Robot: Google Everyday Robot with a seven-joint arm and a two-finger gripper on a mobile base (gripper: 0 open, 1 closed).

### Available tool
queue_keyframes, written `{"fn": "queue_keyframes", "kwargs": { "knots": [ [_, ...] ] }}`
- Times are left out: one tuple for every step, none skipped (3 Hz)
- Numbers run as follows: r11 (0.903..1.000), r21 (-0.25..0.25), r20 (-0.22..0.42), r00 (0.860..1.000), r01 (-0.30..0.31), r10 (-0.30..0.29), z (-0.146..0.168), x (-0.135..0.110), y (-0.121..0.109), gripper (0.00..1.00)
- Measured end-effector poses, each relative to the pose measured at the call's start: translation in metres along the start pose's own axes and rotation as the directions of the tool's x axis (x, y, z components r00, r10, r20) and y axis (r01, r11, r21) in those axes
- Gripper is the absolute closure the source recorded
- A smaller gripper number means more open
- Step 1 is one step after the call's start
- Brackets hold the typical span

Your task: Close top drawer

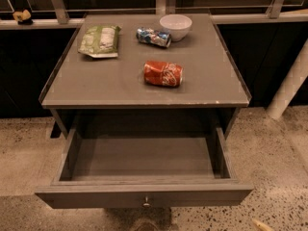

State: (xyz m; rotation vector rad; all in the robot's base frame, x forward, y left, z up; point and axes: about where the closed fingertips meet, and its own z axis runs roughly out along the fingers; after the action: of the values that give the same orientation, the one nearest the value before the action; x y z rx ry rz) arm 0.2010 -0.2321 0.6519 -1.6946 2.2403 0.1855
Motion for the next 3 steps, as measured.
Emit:
{"fn": "queue_keyframes", "kwargs": {
  "knots": [
    [0.9962, -0.011, -0.043, 0.995, 0.086, -0.087, 0.007, -0.016, -0.014, 0.00],
    [0.9876, -0.022, -0.093, 0.983, 0.155, -0.157, 0.014, -0.037, -0.035, 0.00],
    [0.9875, -0.065, -0.126, 0.981, 0.144, -0.151, 0.024, -0.050, -0.059, 0.00]
  ]
}}
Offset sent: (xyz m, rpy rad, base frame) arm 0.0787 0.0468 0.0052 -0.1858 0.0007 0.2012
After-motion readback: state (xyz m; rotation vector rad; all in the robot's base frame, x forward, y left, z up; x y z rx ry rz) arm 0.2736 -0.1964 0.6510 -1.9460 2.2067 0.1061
